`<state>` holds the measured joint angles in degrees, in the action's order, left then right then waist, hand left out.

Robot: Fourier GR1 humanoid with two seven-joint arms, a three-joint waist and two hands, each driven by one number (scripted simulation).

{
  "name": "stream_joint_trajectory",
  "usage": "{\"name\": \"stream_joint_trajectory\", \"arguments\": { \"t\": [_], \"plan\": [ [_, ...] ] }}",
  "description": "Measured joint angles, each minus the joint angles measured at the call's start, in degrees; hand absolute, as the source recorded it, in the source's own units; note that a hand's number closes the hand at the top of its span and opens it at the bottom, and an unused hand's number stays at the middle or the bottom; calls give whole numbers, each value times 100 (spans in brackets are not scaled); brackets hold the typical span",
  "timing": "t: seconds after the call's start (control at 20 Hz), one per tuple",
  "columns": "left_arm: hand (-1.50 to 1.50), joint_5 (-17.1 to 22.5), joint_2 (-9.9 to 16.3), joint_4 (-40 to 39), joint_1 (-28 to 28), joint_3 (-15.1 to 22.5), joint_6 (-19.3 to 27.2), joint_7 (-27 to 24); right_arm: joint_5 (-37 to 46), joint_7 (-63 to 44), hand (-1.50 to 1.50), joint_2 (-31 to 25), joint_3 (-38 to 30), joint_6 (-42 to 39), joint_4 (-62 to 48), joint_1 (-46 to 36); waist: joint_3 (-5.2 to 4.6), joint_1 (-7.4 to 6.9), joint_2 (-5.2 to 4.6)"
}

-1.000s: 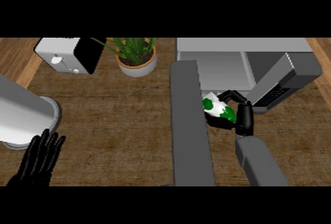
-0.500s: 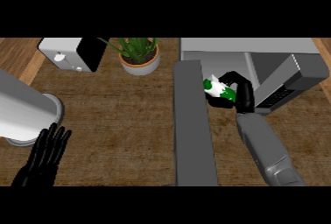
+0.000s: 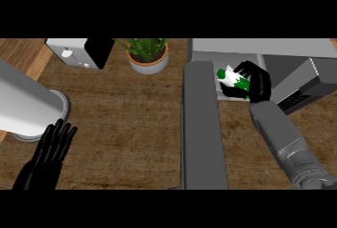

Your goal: Pick up the milk, place it into the microwave and close the microwave

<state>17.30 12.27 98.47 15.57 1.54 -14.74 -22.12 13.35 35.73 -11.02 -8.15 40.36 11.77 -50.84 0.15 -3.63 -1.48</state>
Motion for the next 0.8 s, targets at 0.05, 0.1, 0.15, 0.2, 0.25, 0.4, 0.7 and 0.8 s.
{"name": "stream_joint_trajectory", "arguments": {
  "t": [0.05, 0.1, 0.15, 0.2, 0.25, 0.4, 0.7, 0.8],
  "plan": [
    [-150, -73, 9, -3, -8, 7, 38, 12, 46, -70, 150, -58, 10, 102, -82, -93, 1, -22, -8],
    [-150, -169, 16, -8, -14, 25, 85, 17, 77, -109, 150, -124, 11, 185, -147, -155, 2, -46, -19],
    [-150, -238, 24, -18, -18, 43, 105, 18, 86, -158, 150, -188, -11, 288, -188, -226, 4, -74, -34],
    [-150, -269, 74, -41, -54, 8, 107, 33, 91, -197, 150, -227, -34, 403, -226, -270, 5, -87, -42],
    [-150, -315, 94, -58, -94, -4, 128, 42, 103, -216, 150, -262, -47, 494, -272, -281, 6, -103, -53],
    [-150, -497, 83, -45, -104, 82, 193, 46, 192, -356, -150, -353, -26, 729, -424, -400, 8, -171, -78],
    [-150, -640, 88, -57, -210, 161, 213, 96, 479, -594, -150, -512, 176, 949, -730, -586, 12, -274, -126],
    [-150, -689, 93, -68, -253, 168, 234, 112, 554, -667, -150, -481, 240, 958, -815, -649, 12, -296, -134]
  ]
}}
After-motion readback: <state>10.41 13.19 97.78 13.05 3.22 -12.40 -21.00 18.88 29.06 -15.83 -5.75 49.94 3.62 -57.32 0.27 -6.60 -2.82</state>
